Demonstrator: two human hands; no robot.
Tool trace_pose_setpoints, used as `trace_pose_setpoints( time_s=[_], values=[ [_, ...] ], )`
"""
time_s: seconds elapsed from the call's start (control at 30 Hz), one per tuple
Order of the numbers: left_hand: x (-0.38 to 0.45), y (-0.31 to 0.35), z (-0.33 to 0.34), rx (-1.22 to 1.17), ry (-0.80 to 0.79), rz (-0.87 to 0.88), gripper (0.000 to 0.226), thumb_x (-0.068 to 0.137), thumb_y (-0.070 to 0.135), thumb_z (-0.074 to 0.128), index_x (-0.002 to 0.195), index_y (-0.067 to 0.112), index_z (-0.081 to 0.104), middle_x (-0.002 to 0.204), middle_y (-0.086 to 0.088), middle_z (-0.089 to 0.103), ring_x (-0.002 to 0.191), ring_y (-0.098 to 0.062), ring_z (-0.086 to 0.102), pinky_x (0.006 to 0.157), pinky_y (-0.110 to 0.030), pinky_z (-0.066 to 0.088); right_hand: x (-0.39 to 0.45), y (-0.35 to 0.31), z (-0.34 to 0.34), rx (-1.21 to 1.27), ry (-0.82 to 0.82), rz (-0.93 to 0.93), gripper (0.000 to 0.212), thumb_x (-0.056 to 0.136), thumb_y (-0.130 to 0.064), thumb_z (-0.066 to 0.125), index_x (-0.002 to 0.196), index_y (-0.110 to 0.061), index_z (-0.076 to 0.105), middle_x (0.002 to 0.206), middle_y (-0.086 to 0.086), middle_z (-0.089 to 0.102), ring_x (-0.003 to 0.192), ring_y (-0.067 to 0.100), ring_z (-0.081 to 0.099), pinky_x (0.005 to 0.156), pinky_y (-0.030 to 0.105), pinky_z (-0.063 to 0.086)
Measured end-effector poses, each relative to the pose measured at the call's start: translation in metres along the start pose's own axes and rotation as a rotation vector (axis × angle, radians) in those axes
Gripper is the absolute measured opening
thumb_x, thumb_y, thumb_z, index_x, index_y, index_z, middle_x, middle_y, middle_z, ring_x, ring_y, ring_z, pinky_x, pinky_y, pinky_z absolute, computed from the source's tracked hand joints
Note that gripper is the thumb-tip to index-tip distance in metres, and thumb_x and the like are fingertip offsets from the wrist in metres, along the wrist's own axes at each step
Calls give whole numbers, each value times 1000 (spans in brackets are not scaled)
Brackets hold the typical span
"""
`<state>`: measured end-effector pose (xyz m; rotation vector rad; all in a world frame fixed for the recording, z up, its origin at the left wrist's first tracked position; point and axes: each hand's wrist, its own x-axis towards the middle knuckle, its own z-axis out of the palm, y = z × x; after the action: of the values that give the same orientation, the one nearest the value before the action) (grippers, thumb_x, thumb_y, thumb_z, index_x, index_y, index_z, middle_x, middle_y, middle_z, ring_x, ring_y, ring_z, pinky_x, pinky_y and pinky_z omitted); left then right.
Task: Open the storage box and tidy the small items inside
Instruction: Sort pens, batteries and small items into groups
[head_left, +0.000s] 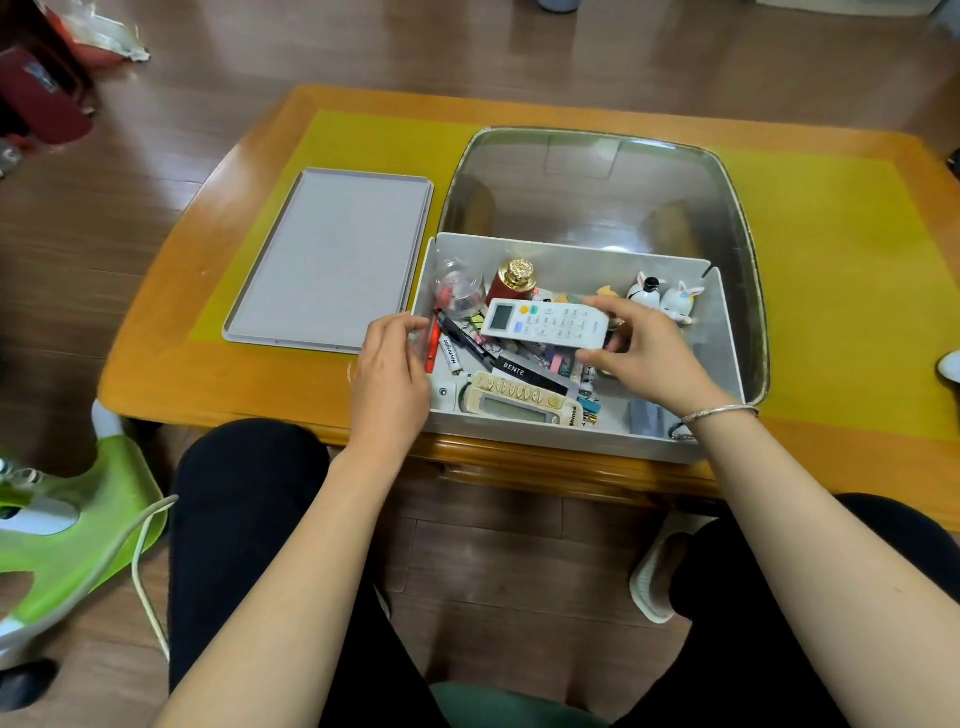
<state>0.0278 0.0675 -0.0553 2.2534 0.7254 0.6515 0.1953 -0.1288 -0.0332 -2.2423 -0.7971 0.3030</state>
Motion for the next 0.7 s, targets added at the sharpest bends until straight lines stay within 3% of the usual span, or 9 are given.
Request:
trace_pose_setpoints(
  time_s=[0.17, 0.27, 0.33, 0.43, 0.47, 0.53, 0.6, 0.7],
  values=[
    [0, -1, 1, 6, -2, -7, 26, 97, 5, 42, 119, 12, 55, 124, -5, 51, 114, -18, 52, 94, -33, 45, 0, 10, -9, -135, -33, 2, 55, 74, -17, 79, 124, -19, 57, 106, -2, 55, 75, 2, 46, 70, 17, 36],
    [0, -2, 1, 8, 1, 3, 27, 97, 4, 42, 120, 11, 55, 124, -5, 51, 113, -18, 52, 95, -36, 46, 1, 13, -15, -246, -11, 18, 54, 71, -17, 80, 122, -18, 59, 114, 5, 57, 97, 15, 53, 81, 23, 38],
    [1, -2, 1, 9, 4, 5, 27, 97, 4, 42, 120, 11, 55, 123, -5, 52, 112, -18, 53, 95, -40, 46, 2, 16, -19, -267, -32, 28, 54, 70, -19, 81, 120, -18, 60, 116, 4, 60, 91, 12, 55, 76, 18, 39],
    [1, -3, 1, 9, 6, 7, 28, 97, 4, 42, 122, 11, 54, 124, -5, 52, 113, -18, 53, 93, -35, 47, 1, 16, -18, -272, -85, 37, 52, 70, -25, 82, 117, -18, 61, 115, 0, 63, 71, 0, 49, 60, 12, 37],
    [1, -3, 1, 10, 4, 3, 29, 98, 4, 42, 124, 11, 52, 125, -5, 52, 114, -19, 53, 93, -36, 47, 0, 14, -16, -287, -82, 33, 52, 70, -25, 81, 117, -17, 61, 116, 1, 62, 75, 2, 50, 63, 15, 40],
    [1, -4, 0, 3, -10, -30, 33, 99, 8, 42, 131, 15, 45, 129, -5, 51, 116, -19, 52, 93, -37, 48, 0, 10, -11, -356, -46, 14, 55, 71, -25, 81, 121, -16, 60, 123, 4, 55, 101, 15, 53, 86, 29, 45],
    [3, -5, -2, -2, -66, -83, 41, 101, 16, 41, 140, 23, 34, 132, -4, 52, 115, -19, 53, 87, -35, 50, 0, 0, -7, -394, -48, -32, 58, 71, -28, 80, 123, -17, 58, 126, 3, 51, 118, 21, 45, 102, 39, 37],
    [7, -5, -1, 43, -212, -131, 51, 102, 21, 38, 149, 30, 19, 122, -6, 58, 99, -19, 59, 69, -25, 47, 0, -19, 3, -339, -130, -123, 54, 74, -37, 77, 121, -20, 59, 121, 0, 55, 113, 17, 47, 98, 33, 38]
  ],
)
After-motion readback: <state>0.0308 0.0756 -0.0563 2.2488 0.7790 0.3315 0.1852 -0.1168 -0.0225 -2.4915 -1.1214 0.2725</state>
